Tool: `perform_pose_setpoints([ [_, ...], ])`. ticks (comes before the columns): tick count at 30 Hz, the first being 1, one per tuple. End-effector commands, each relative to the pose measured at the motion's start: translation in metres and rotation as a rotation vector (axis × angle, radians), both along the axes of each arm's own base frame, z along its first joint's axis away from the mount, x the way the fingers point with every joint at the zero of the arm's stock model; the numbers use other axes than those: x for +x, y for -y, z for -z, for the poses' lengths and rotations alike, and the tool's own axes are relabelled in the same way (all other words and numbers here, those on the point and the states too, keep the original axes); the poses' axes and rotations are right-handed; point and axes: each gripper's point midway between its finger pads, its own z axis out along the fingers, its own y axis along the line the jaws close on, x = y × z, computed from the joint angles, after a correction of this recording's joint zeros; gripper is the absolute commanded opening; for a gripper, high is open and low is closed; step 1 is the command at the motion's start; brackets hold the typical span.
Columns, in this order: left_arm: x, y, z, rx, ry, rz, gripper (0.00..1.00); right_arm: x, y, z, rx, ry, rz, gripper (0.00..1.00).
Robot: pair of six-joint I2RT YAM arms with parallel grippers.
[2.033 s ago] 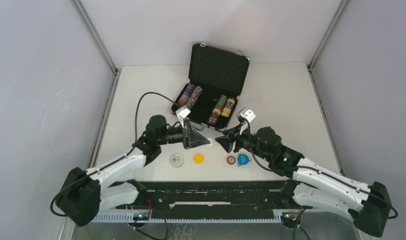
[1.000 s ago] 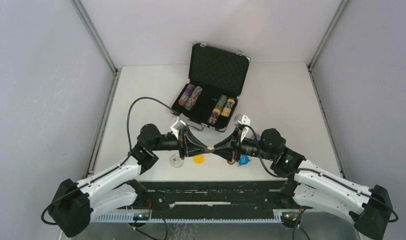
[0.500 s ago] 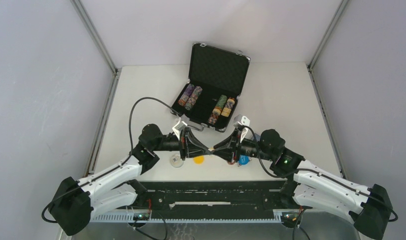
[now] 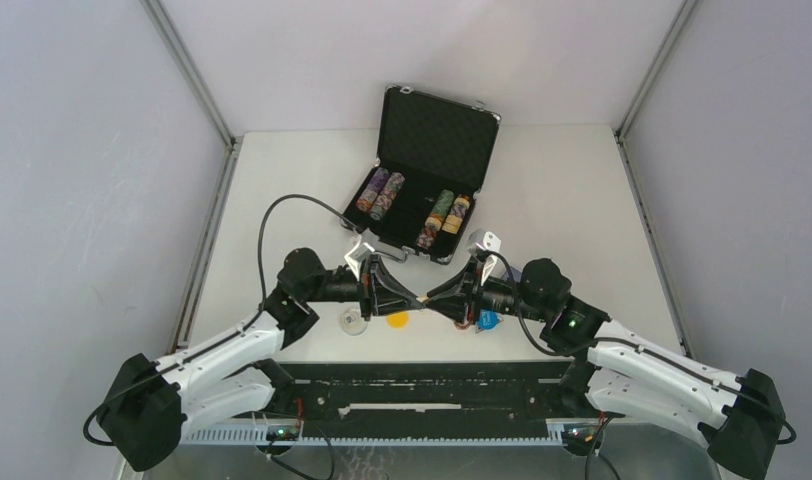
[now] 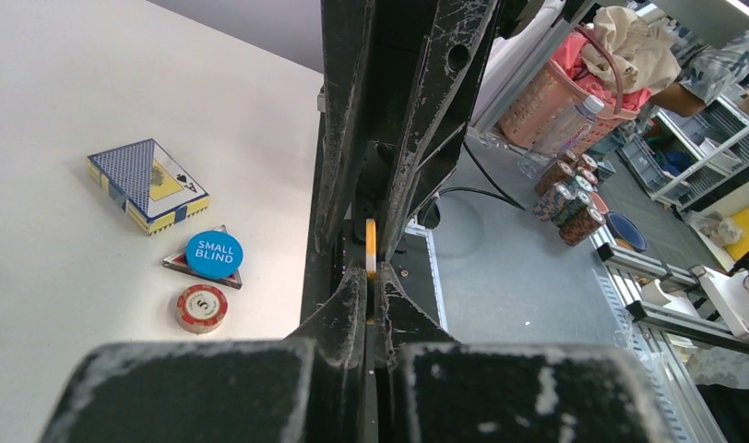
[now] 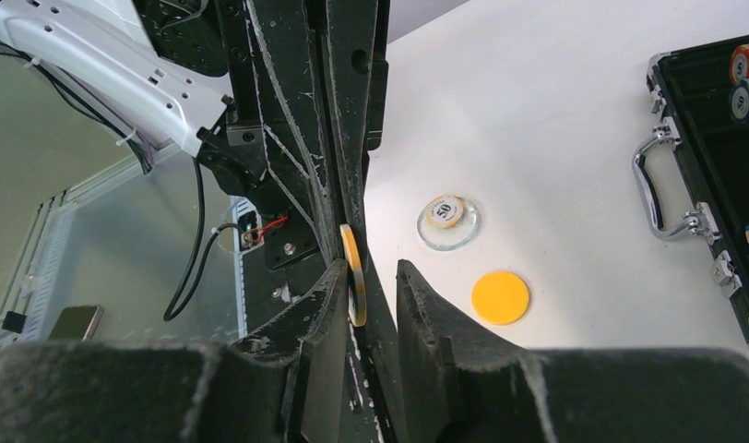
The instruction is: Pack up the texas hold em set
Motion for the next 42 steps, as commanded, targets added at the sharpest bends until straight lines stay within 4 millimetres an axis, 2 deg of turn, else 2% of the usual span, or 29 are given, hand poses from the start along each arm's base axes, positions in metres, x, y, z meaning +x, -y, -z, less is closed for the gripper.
perform_pose_setpoints([
  [1,-0.014,-0.002,0.001,-0.017,0.038,0.052,0.0,0.009,0.001,-0.031,0.076,0.066,0.043,0.32],
  [10,-0.016,-0.003,-0.002,-0.025,0.049,0.053,0.0,0.011,0.005,-0.032,0.075,0.073,0.058,0.31],
  [13,-0.016,-0.003,-0.002,-0.025,0.049,0.052,0.0,0.01,0.002,-0.029,0.069,0.062,0.042,0.22],
  [15,-0.016,-0.003,-0.002,-0.025,0.048,0.053,0.0,0.01,0.0,-0.027,0.066,0.056,0.036,0.1],
  [16,-0.015,-0.002,-0.002,-0.025,0.045,0.047,0.03,0.011,-0.001,-0.026,0.065,0.052,0.037,0.03],
  [18,-0.01,-0.002,-0.001,-0.02,0.035,0.016,0.3,0.014,-0.003,-0.025,0.063,0.05,0.047,0.0],
  [21,0.007,-0.002,0.002,0.006,0.023,-0.086,0.52,0.023,-0.004,-0.02,0.05,0.048,0.072,0.0],
  [24,0.047,-0.014,0.01,0.055,-0.015,-0.349,0.92,0.04,-0.005,-0.017,0.018,0.042,0.118,0.0],
  [25,0.059,-0.021,0.012,0.065,-0.025,-0.428,0.99,0.047,-0.004,-0.015,0.001,0.038,0.139,0.0],
  [27,0.077,-0.037,0.011,0.066,-0.045,-0.559,1.0,0.063,-0.001,-0.011,-0.031,0.037,0.197,0.0],
  [31,0.097,-0.062,0.011,0.043,-0.066,-0.734,1.0,0.103,0.006,-0.001,-0.137,0.074,0.292,0.0],
  [33,0.1,-0.068,0.01,0.039,-0.056,-0.766,1.0,0.126,0.011,0.01,-0.23,0.086,0.342,0.0],
  [35,0.101,-0.071,0.009,0.042,-0.044,-0.783,1.0,0.146,0.013,0.032,-0.325,0.058,0.336,0.0],
  [38,0.105,-0.074,0.01,0.053,-0.037,-0.807,1.0,0.166,0.012,0.05,-0.409,0.084,0.274,0.0],
  [42,0.108,-0.078,0.015,0.075,-0.033,-0.834,1.0,0.194,0.024,0.071,-0.498,0.105,0.253,0.0],
])
